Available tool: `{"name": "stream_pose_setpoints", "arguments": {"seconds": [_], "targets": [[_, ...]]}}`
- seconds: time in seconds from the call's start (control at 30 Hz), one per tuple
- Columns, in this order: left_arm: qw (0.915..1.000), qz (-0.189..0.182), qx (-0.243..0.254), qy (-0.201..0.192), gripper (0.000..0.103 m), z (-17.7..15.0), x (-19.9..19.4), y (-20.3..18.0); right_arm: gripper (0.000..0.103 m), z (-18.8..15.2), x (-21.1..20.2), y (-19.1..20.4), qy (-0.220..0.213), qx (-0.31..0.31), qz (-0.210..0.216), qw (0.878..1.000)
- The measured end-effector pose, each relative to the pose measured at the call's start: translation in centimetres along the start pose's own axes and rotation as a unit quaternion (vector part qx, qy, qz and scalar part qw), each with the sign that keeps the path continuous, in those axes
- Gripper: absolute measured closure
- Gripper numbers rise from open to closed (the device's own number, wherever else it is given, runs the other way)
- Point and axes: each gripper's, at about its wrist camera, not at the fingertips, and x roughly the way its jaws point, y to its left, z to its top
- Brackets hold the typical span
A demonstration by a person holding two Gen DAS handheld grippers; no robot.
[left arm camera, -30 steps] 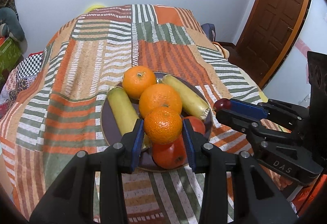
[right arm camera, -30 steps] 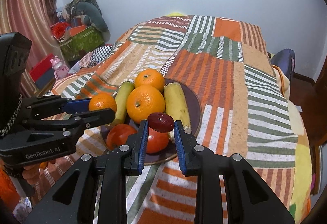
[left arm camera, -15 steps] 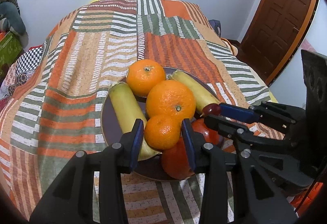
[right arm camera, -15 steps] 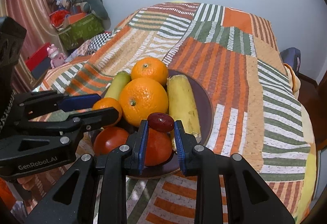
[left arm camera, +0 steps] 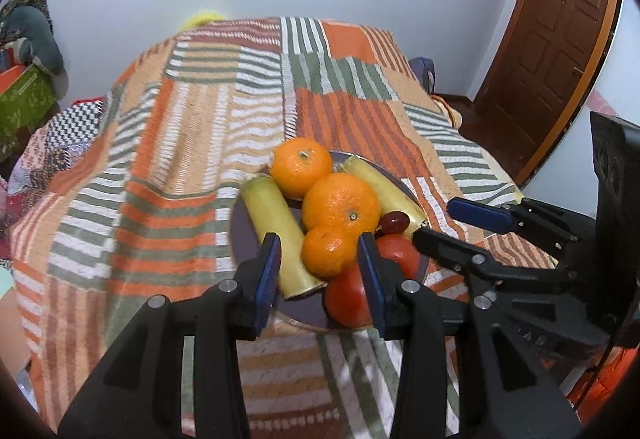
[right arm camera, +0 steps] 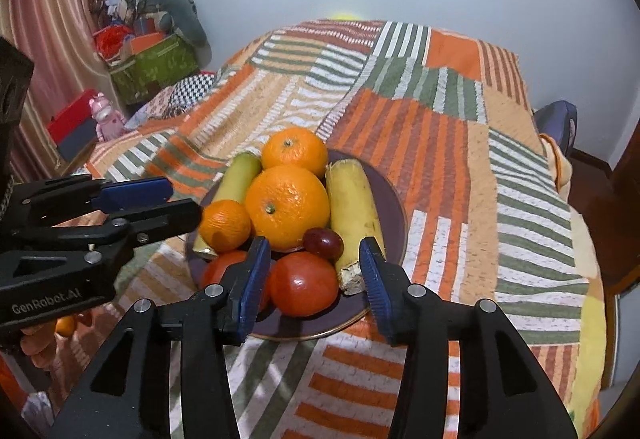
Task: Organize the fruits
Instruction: 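Open both grippers to release the tangerine and date and lift away, then grasp another tangerine with the left gripper while the right gripper grasps another date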
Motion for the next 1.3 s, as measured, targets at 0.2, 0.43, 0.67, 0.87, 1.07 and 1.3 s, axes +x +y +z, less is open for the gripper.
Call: {"name": "stream_pose_setpoints", "arguments": {"seconds": [0.2, 0.43, 0.67, 0.87, 1.07, 1.3], "targets": [[0.9996, 0.018, 0.007, -0.022, 0.063, -1.3, -5.5, 2.0, 0.06, 0.4, -3.5, 2.3, -0.029, -0.003, 0.012, 0.999], [0.9988, 0.04, -0.005, -0.025, 0.06, -4.3, -10.6, 5.5, 0.06, -0.1, -6.1, 6.3, -0.045, -0.017, 0.037, 0.998], [0.9981, 0.057, -0.025, 0.005, 0.06, -8.8, -12.3, 9.2, 0.06, -1.7, -5.0, 10.7, -0.023, -0.033, 0.063, 0.997], [0.9976, 0.045, -0.033, 0.042, 0.06, -12.8, -11.4, 10.4, 0.06, -3.7, -3.0, 13.5, 0.009, -0.04, 0.082, 0.996], [0.9973, 0.01, -0.041, 0.06, 0.06, -15.6, -10.2, 10.4, 0.06, -5.3, -1.2, 15.4, 0.039, -0.045, 0.092, 0.994], [0.9968, -0.001, -0.04, 0.07, 0.06, -17.2, -8.8, 10.3, 0.069, -6.1, 0.0, 17.1, 0.062, -0.053, 0.102, 0.991]]}}
